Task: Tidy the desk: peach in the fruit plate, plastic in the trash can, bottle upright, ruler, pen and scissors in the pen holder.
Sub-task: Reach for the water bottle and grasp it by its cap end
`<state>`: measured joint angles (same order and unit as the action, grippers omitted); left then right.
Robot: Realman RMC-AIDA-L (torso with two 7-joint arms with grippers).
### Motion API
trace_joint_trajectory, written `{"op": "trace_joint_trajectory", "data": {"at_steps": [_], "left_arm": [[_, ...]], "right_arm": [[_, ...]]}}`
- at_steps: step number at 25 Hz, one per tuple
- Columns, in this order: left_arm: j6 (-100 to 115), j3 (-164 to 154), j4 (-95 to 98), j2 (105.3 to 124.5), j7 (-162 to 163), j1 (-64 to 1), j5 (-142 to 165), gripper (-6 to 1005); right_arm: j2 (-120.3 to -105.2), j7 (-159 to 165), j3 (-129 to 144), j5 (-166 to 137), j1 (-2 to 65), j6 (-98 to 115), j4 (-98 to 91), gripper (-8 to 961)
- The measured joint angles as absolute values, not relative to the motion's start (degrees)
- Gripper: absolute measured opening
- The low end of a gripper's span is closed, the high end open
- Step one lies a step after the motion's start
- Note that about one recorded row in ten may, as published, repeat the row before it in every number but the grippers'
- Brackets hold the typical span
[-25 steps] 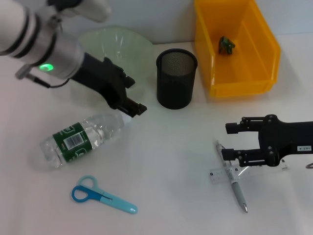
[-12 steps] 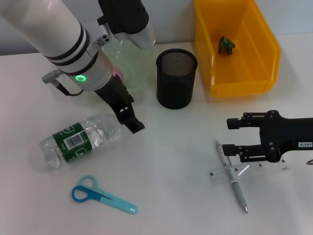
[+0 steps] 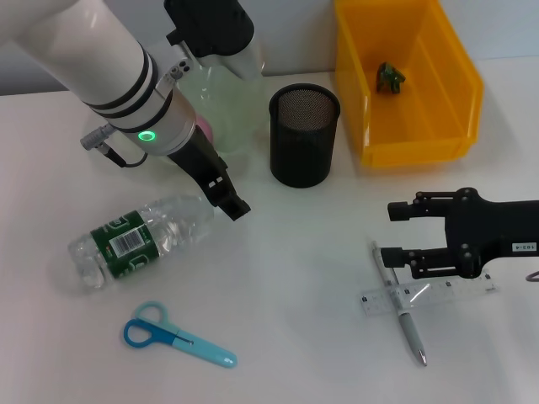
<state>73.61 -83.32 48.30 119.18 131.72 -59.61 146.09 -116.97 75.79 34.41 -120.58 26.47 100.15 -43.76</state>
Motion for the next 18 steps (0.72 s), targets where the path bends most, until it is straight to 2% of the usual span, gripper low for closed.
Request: {"op": "trace_joint_trajectory", "data": {"at_steps": [18], "left_arm": [[66.74, -85.05, 41.81, 119.18, 132.45, -59.31, 146.57, 774]], "right_arm": [[-117.27, 75.76, 34.37, -120.58, 26.54, 100.04, -43.77, 741]]}}
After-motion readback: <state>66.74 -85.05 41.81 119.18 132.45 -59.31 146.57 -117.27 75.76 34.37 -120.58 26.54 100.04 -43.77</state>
